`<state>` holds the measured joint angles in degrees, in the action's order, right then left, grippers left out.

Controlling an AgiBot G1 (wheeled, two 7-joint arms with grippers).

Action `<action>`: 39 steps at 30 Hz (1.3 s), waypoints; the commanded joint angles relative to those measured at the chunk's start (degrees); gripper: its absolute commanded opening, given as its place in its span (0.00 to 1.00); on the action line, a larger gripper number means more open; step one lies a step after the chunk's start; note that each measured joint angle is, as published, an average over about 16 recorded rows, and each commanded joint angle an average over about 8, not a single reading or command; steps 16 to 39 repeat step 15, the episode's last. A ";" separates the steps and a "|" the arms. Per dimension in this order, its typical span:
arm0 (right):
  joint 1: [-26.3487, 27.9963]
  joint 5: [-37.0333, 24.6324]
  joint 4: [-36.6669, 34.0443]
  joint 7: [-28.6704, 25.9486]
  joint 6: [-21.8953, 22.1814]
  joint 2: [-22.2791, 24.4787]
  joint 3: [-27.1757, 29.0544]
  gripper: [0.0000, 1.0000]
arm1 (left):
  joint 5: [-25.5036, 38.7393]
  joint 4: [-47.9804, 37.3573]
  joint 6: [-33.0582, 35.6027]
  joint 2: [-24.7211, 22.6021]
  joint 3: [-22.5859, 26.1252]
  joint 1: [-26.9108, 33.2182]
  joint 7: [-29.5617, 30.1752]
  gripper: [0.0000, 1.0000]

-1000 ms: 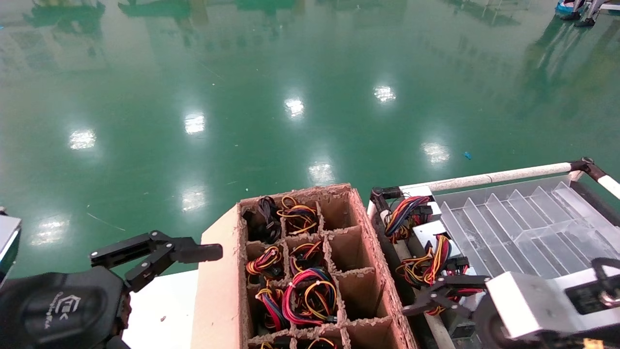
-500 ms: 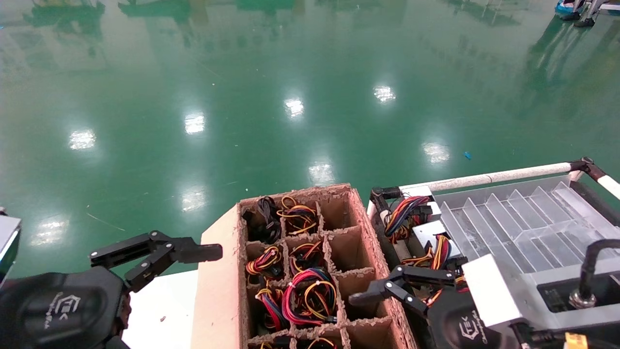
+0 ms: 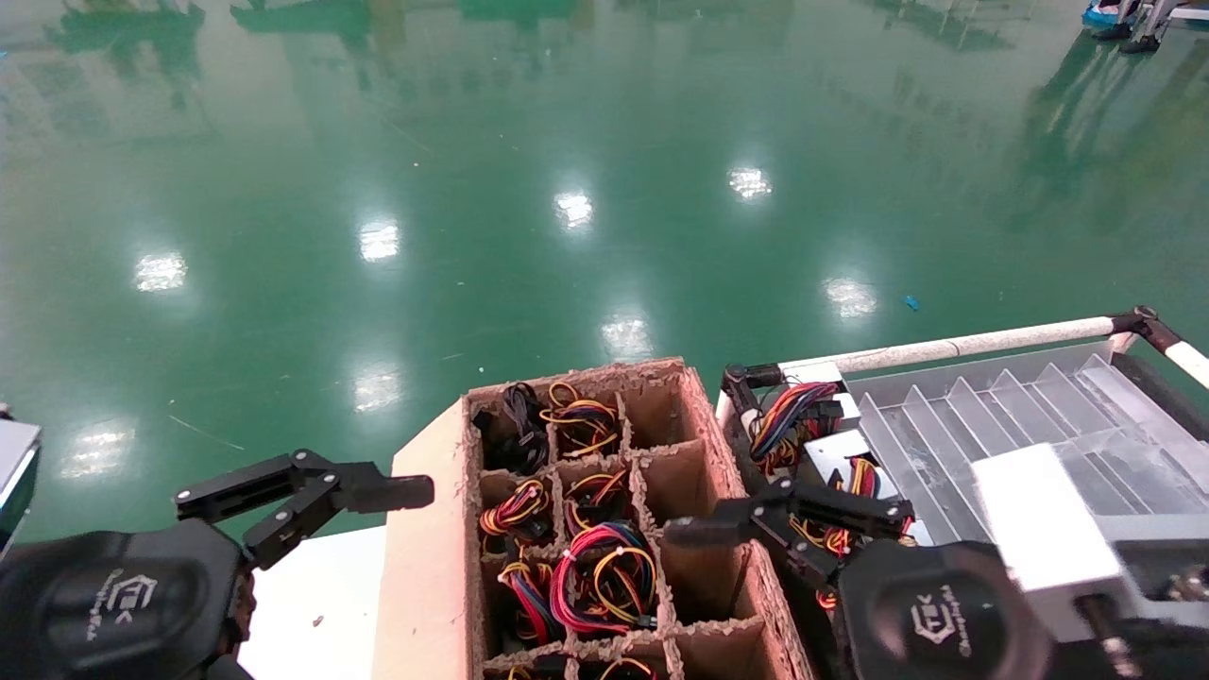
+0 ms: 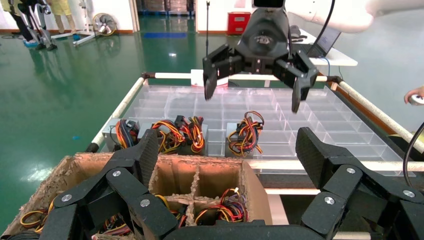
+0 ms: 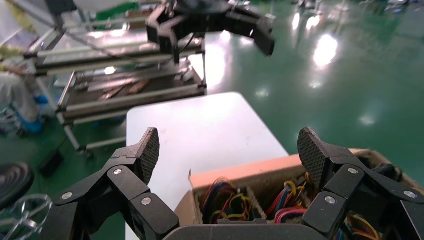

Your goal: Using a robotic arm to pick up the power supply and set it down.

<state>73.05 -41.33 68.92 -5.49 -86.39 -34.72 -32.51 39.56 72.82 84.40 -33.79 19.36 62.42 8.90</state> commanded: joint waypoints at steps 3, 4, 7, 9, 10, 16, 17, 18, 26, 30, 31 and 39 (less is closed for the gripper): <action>-5.20 -0.24 2.11 -2.38 0.31 -0.13 7.47 1.00 | 0.00 0.00 0.00 0.00 0.00 0.00 0.00 1.00; -6.48 -0.30 2.63 -2.97 0.39 -0.17 9.31 1.00 | 0.00 0.00 0.00 0.00 0.01 0.00 0.00 1.00; -9.76 -0.44 3.94 -4.45 0.58 -0.25 14.03 1.00 | -0.01 0.00 -0.01 0.00 0.01 0.00 0.00 1.00; -11.78 -0.53 4.73 -5.24 0.68 -0.29 16.97 1.00 | -0.01 0.00 -0.01 0.00 0.01 0.00 -0.01 1.00; -12.52 -0.56 5.02 -5.51 0.72 -0.31 18.04 1.00 | -0.01 -0.01 -0.01 0.01 0.01 -0.01 -0.01 1.00; -14.42 -0.64 5.75 -6.05 0.80 -0.35 20.79 1.00 | -0.02 -0.01 -0.02 0.01 0.00 -0.01 -0.01 1.00; -14.42 -0.64 5.75 -6.05 0.80 -0.35 20.79 1.00 | -0.02 -0.01 -0.02 0.01 0.00 -0.01 -0.01 1.00; -14.42 -0.64 5.75 -6.05 0.80 -0.35 20.79 1.00 | -0.02 -0.01 -0.02 0.01 0.00 -0.01 -0.01 1.00; -14.42 -0.64 5.75 -6.05 0.80 -0.35 20.79 1.00 | -0.02 -0.01 -0.02 0.01 0.00 -0.01 -0.01 1.00; -14.42 -0.64 5.75 -6.05 0.80 -0.35 20.79 1.00 | -0.02 -0.01 -0.02 0.01 0.00 -0.01 -0.01 1.00; -14.42 -0.64 5.75 -6.05 0.80 -0.35 20.79 1.00 | -0.02 -0.01 -0.02 0.01 0.00 -0.01 -0.01 1.00; -14.42 -0.64 5.75 -6.05 0.80 -0.35 20.79 1.00 | -0.02 -0.01 -0.02 0.01 0.00 -0.01 -0.01 1.00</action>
